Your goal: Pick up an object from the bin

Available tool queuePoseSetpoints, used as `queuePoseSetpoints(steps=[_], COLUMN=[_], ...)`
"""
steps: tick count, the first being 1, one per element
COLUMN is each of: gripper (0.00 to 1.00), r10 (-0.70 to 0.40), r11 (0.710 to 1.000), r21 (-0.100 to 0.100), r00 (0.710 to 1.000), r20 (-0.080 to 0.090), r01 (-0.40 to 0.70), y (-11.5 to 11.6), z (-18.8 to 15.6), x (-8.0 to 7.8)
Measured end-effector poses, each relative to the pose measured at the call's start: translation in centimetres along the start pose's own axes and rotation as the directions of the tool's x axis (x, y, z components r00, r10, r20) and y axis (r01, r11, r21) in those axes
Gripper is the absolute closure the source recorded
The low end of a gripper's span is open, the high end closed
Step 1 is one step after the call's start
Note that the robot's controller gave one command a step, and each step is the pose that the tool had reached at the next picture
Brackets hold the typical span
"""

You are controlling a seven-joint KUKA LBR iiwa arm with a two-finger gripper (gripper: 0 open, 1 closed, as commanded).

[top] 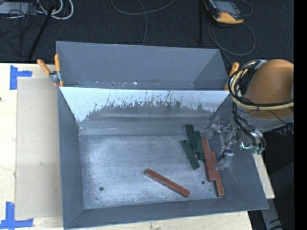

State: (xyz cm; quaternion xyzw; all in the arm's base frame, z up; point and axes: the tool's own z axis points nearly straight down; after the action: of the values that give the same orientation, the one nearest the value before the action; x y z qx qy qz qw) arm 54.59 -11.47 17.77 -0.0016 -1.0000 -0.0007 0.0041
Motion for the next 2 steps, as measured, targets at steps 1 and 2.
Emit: queuePoseSetpoints(steps=[1, 2], gripper=[0.00, 0.00], r10=[0.067, -0.004], r11=[0.998, 1.000], r21=[-0.003, 0.002], r00=[0.998, 1.000], r20=[-0.004, 0.018], r01=[-0.067, 0.004], y=[6.8, 12.1], z=[8.2, 10.8], x=[4.4, 7.4])
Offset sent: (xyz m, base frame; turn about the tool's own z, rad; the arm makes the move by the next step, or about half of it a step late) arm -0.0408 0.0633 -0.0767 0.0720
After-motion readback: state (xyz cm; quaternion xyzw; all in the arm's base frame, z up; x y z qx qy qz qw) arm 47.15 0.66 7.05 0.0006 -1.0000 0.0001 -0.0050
